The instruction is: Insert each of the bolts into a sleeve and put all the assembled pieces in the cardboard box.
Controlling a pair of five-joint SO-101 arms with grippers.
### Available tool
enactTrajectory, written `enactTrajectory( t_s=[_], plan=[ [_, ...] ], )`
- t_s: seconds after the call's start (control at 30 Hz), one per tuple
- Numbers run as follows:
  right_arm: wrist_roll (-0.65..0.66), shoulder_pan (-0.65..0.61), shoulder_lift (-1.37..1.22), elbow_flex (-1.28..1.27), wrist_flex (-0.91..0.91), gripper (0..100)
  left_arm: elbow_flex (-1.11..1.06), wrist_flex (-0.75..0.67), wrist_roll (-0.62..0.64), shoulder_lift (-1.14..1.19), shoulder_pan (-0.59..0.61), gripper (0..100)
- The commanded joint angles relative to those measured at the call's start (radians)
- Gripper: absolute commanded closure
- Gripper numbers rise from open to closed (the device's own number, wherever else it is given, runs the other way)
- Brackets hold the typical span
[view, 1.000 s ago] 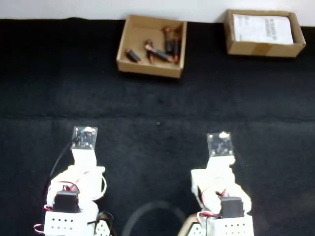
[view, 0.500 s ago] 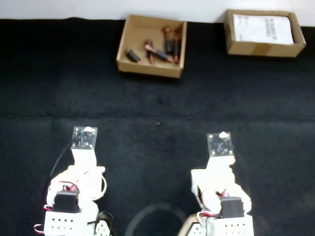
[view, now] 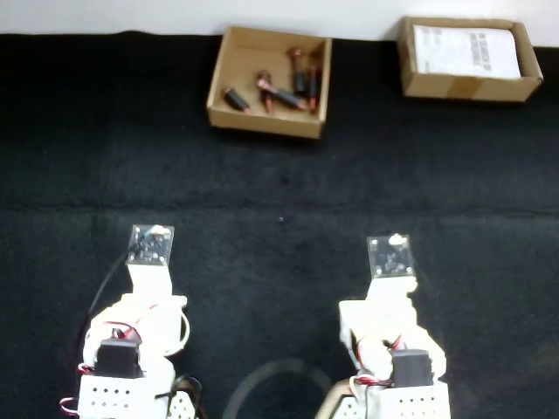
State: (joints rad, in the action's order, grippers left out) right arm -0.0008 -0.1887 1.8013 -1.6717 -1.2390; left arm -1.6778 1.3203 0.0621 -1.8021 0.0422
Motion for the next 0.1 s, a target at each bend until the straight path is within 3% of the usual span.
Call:
enactTrajectory(
  t_s=[0.0,0.07],
  plan=[
    [0.002,-0.005,0.016,-0.131,-0.002,99.1,-0.018,0.002,-0.002,-0.007,-0.007,99],
    [0.002,-0.005,0.016,-0.131,-0.002,99.1,-0.018,0.002,-0.002,-0.007,-0.007,99]
  ],
)
